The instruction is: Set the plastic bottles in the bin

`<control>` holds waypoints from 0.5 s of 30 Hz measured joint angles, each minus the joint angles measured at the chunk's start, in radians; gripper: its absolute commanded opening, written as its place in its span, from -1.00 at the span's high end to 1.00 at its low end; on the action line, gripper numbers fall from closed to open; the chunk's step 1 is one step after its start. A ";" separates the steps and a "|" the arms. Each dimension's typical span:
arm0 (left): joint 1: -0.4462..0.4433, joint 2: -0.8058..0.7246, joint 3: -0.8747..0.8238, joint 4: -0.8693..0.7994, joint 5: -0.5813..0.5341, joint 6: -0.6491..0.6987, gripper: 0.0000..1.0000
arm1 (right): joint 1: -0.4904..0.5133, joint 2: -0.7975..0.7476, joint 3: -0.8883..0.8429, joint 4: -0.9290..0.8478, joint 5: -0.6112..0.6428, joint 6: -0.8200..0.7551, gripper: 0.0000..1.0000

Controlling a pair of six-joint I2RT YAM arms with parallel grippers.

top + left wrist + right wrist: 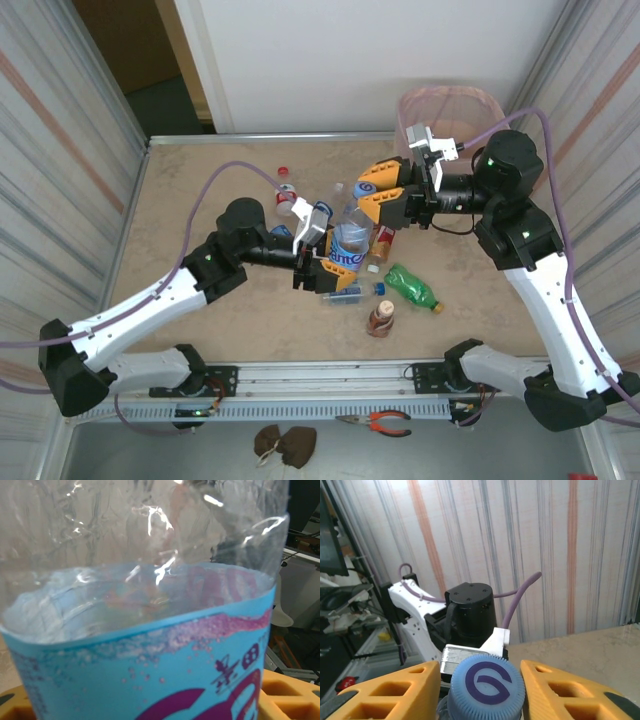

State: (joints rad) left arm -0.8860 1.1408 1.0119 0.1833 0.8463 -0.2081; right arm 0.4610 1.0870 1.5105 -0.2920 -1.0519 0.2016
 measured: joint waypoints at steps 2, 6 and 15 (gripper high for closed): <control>0.000 0.000 0.002 0.000 0.000 0.003 -0.20 | 0.000 0.000 0.000 0.000 0.001 0.000 0.27; 0.000 0.000 0.002 -0.003 -0.001 0.010 -0.21 | 0.005 0.000 0.001 0.000 0.003 0.001 0.40; 0.000 -0.018 0.002 -0.030 -0.050 0.031 -0.58 | 0.006 0.001 0.014 -0.021 0.011 -0.006 0.49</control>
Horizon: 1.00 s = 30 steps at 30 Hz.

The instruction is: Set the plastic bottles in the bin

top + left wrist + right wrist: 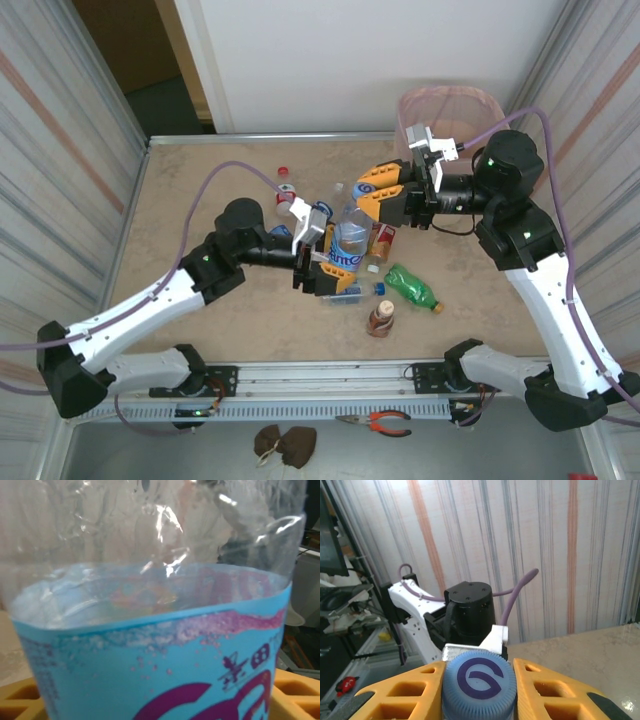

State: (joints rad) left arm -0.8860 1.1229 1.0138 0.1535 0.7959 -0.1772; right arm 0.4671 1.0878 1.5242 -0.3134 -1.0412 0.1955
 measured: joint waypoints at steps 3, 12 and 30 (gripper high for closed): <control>0.000 -0.029 -0.001 -0.024 -0.055 0.012 -0.64 | -0.009 0.003 0.019 -0.019 0.015 -0.005 0.48; 0.000 -0.143 -0.058 -0.087 -0.211 0.040 -0.68 | -0.269 0.053 0.094 -0.053 0.062 0.010 0.47; 0.016 -0.169 -0.089 -0.136 -0.277 0.047 -0.68 | -0.602 0.512 0.581 -0.341 0.561 -0.107 0.52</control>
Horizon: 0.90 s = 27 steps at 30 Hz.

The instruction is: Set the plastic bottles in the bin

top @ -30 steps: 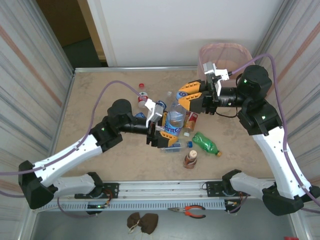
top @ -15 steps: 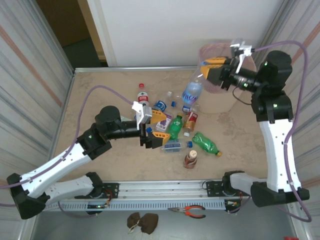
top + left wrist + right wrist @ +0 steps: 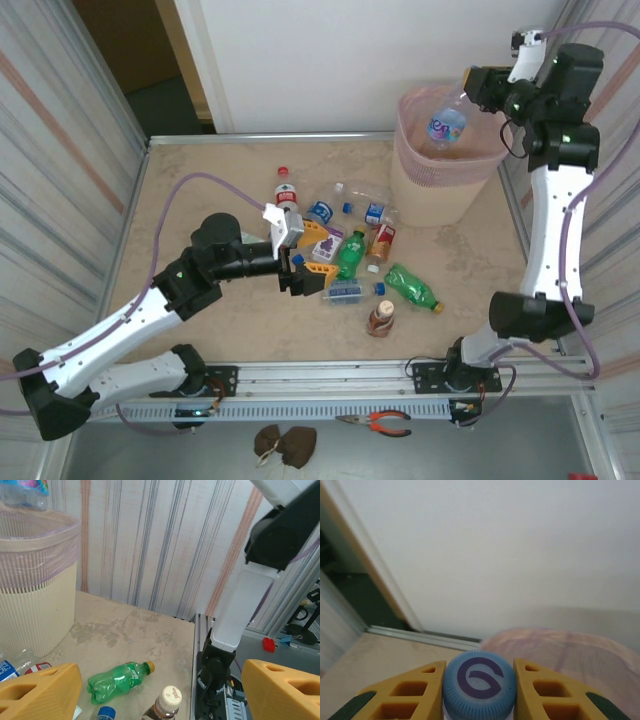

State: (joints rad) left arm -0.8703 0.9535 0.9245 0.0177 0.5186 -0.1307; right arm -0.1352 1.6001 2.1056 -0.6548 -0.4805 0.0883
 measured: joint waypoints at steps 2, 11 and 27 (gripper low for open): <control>0.002 0.000 -0.005 -0.004 -0.007 0.000 -0.68 | 0.006 0.067 0.054 -0.059 0.075 -0.050 0.52; 0.010 0.000 -0.013 -0.017 -0.023 0.000 -0.68 | 0.067 0.262 0.093 -0.237 0.307 -0.206 0.53; 0.039 -0.013 -0.050 -0.029 -0.050 -0.005 -0.67 | 0.084 0.517 0.031 -0.251 0.399 -0.259 0.47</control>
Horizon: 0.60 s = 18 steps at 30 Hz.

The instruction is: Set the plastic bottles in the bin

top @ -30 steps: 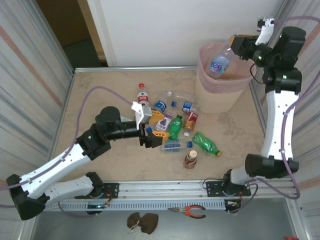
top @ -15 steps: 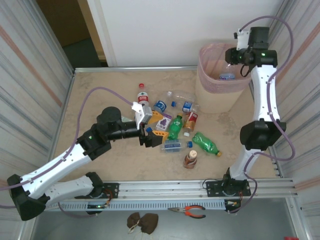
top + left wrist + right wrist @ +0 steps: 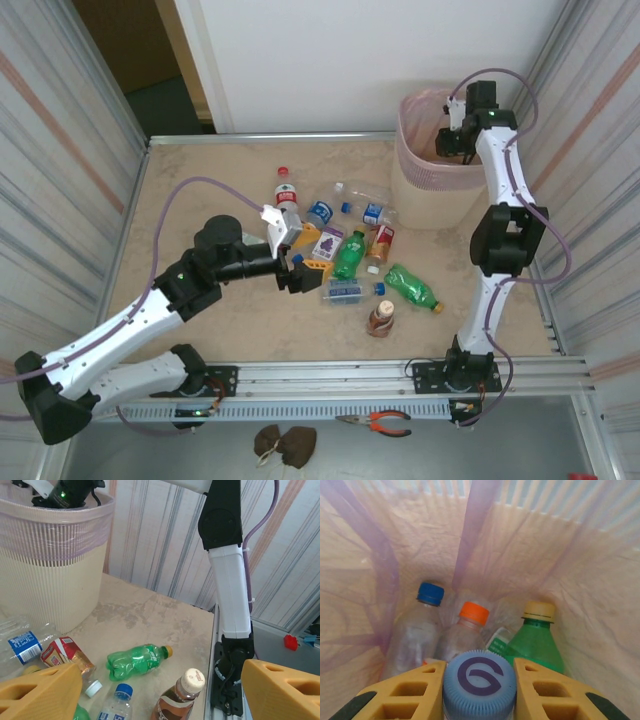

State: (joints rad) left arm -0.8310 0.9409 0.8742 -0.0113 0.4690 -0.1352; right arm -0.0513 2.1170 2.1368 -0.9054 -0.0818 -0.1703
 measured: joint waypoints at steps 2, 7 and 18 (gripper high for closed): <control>0.003 0.000 0.000 0.000 -0.001 0.000 -0.68 | 0.000 0.025 0.000 0.000 0.000 0.000 0.39; 0.009 0.000 -0.002 -0.006 -0.026 -0.002 -0.67 | 0.006 0.079 0.000 -0.010 0.006 -0.003 -0.07; 0.047 -0.002 -0.002 -0.070 -0.131 -0.035 -0.68 | 0.019 0.074 0.006 -0.042 0.019 0.001 -0.46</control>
State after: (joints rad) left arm -0.7841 0.9390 0.8719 -0.0814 0.3378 -0.1699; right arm -0.0319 2.1914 2.1429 -0.9470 -0.0631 -0.1692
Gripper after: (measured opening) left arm 0.838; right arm 0.723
